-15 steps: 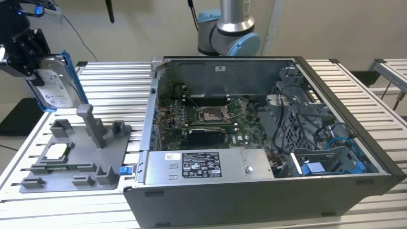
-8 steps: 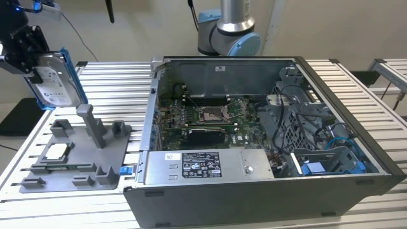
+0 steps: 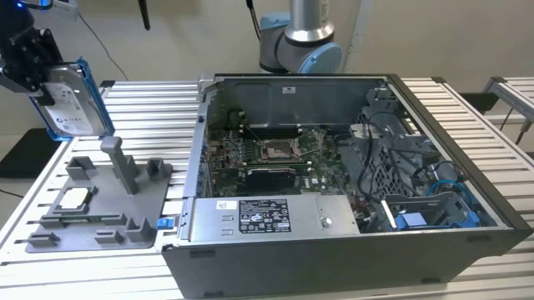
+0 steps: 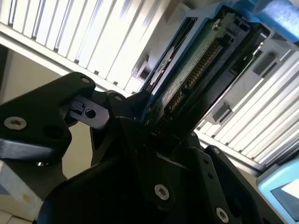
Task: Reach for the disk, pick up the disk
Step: 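Pick up the disk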
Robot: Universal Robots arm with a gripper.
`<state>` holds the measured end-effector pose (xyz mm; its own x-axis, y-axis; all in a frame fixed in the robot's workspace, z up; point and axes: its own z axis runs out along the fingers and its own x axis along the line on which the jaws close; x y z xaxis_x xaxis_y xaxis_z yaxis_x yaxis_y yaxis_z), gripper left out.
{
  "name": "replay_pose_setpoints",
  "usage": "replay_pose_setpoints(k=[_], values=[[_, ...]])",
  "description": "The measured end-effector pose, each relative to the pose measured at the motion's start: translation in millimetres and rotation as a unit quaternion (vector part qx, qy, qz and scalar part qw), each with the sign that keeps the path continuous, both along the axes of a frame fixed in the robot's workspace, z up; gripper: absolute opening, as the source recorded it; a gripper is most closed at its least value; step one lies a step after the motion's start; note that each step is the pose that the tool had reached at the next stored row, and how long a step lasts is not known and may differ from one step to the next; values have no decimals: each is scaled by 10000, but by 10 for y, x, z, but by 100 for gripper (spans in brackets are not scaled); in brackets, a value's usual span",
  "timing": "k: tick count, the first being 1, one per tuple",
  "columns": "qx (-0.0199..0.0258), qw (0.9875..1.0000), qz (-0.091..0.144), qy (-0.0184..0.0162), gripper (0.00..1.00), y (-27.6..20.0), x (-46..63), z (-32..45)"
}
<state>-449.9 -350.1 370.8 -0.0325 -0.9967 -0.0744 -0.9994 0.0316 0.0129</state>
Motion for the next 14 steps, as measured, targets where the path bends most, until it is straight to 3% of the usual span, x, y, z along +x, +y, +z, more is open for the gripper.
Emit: replay_pose_setpoints(k=[8,14], values=[[0,10000,0,-1,0,0,0,105],[0,10000,0,-1,0,0,0,111]])
